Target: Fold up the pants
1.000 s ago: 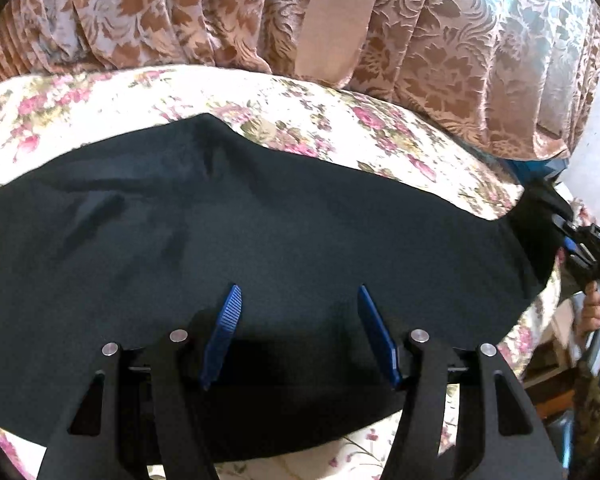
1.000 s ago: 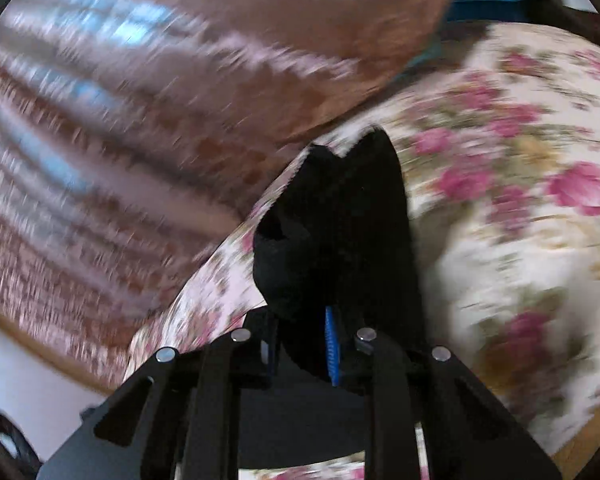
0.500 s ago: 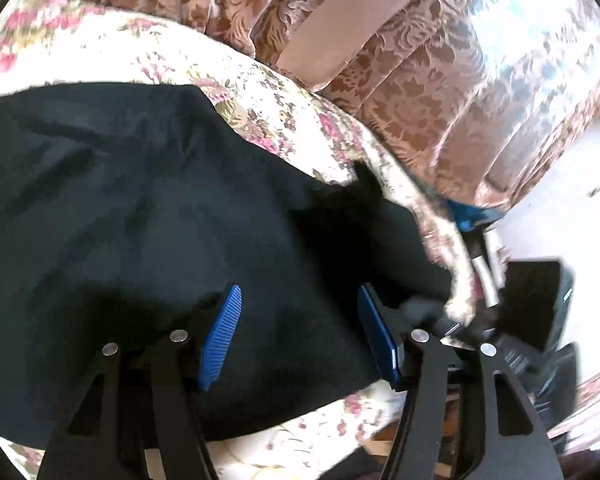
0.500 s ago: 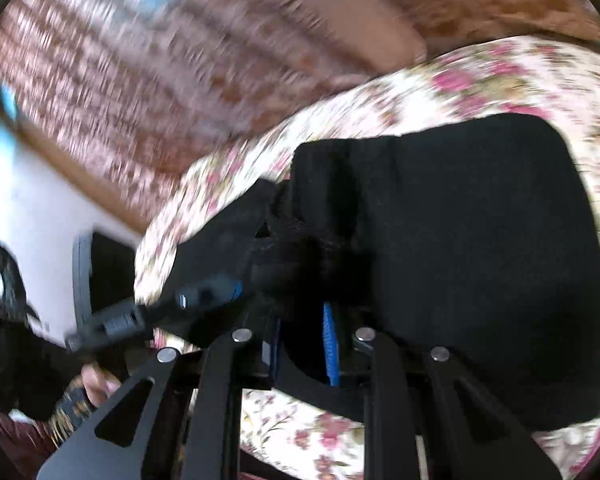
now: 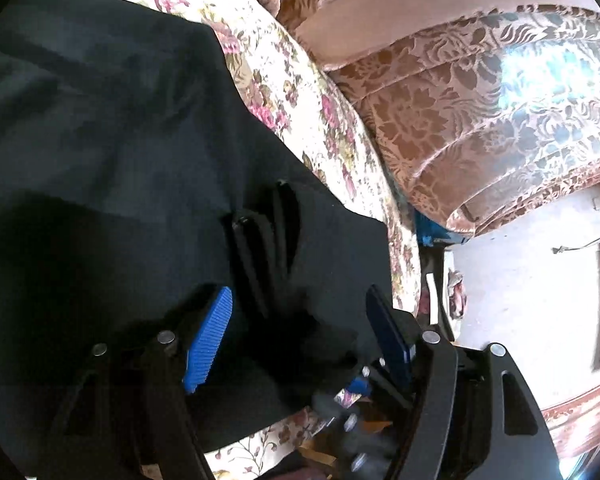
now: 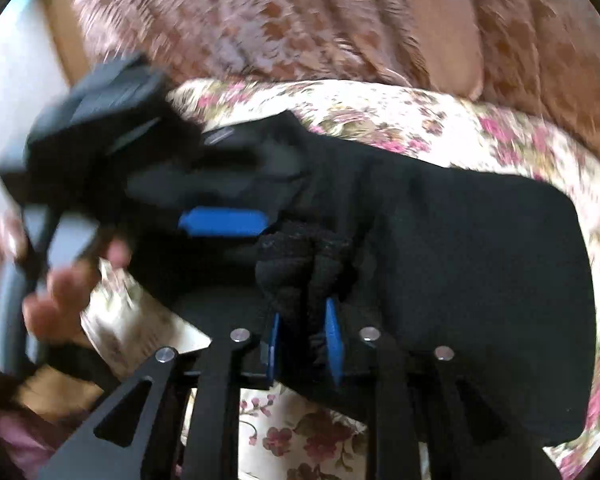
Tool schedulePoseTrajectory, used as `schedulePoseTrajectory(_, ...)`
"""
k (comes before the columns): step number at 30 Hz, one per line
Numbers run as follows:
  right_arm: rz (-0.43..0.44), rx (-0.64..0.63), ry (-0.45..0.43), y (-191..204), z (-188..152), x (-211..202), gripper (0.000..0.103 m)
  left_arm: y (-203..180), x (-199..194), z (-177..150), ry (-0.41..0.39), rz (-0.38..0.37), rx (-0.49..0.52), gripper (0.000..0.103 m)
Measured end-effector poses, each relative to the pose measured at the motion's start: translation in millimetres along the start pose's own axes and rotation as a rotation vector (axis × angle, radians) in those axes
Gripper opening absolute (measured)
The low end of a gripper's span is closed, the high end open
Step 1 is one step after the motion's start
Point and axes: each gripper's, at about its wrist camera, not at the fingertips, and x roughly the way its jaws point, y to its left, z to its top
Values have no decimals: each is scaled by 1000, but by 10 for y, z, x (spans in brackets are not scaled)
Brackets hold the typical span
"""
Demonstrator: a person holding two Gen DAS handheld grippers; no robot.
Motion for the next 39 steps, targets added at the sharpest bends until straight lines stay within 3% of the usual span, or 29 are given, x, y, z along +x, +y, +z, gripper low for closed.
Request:
schedulePoseTrajectory(1,-10,-35,-7,56,-30,3,35,6,12,5,8,9,1,68)
schedulePoseTrajectory(3,28,-68,-16,127,-52,-5,70,-18,73,20,27,42,22,68)
schedulePoseTrajectory(4,42,-68,-21,142,-59,-20,75,-42,113,25,38,65,36,68)
schedulePoseTrajectory(9,52,38,-56,-103,-127,-278,80,-92,194,32,54,108,70,66)
schedulePoseTrajectory(14,-44,260,-106,-710,-415,-824,84,-78,235,8,61,152,78,30)
schedulePoseTrajectory(17,-136,376,-105,-985,-692,-1094,84,-111,228,0,40,160,98,18)
schedulePoseTrajectory(22,-263,511,-36,-1313,-1083,-1103,81,-297,137,29,-3,118,150,14)
schedulePoseTrajectory(25,-252,560,-40,-1378,-1084,-1019,73,-473,49,46,-23,87,193,14)
schedulePoseTrajectory(30,-239,546,-80,-1347,-904,-934,71,-759,-77,60,-55,34,263,14)
schedulePoseTrajectory(31,-255,530,-83,-1329,-867,-913,68,-810,-125,51,-64,20,281,14)
schedulePoseTrajectory(32,-270,523,-86,-1320,-861,-878,55,-840,-161,38,-72,14,294,14)
schedulePoseTrajectory(33,-292,533,-86,-1348,-859,-843,37,-871,-203,19,-86,20,314,13)
schedulePoseTrajectory(34,-299,546,-78,-1385,-876,-818,31,-883,-215,6,-96,30,323,13)
schedulePoseTrajectory(36,-304,556,-60,-1424,-912,-760,30,-777,-204,-45,-91,54,318,13)
schedulePoseTrajectory(39,-316,529,-31,-1410,-956,-689,31,-500,-118,-131,-71,157,317,13)
